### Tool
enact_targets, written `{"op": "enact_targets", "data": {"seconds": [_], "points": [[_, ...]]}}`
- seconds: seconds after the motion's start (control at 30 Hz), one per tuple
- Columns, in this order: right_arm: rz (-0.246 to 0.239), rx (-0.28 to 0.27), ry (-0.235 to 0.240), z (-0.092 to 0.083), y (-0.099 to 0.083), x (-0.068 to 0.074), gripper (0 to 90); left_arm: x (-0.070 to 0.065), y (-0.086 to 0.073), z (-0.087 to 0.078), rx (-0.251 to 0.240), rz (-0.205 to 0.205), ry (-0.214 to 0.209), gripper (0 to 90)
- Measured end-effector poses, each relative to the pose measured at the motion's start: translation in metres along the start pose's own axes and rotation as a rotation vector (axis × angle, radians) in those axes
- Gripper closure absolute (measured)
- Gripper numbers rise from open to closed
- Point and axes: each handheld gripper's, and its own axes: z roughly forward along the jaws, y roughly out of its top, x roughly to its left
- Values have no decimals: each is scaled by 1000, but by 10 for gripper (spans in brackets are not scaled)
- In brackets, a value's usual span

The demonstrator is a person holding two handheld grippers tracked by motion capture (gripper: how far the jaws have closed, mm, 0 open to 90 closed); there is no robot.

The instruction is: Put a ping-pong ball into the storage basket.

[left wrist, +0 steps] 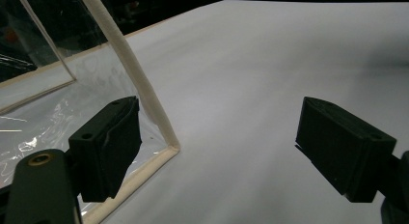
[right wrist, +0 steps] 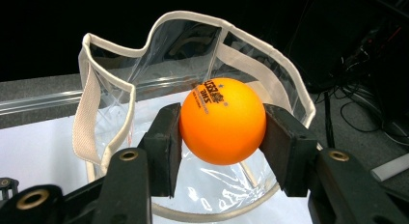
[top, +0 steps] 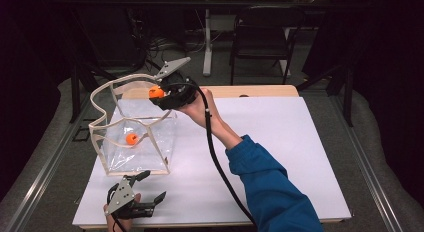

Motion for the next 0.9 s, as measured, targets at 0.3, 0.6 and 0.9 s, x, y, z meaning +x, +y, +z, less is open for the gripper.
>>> {"op": "enact_targets", "data": {"seconds": [0.3, 0.6, 0.9], "points": [[-2, 36, 16, 8, -1, 2, 509, 0, 0, 0, 4, 5, -1, 158], [3, 94, 32, 16, -3, 5, 507, 0, 0, -1, 3, 5, -1, 158], [3, 136, 39, 23, -6, 6, 505, 0, 0, -1, 0, 4, -3, 158]]}}
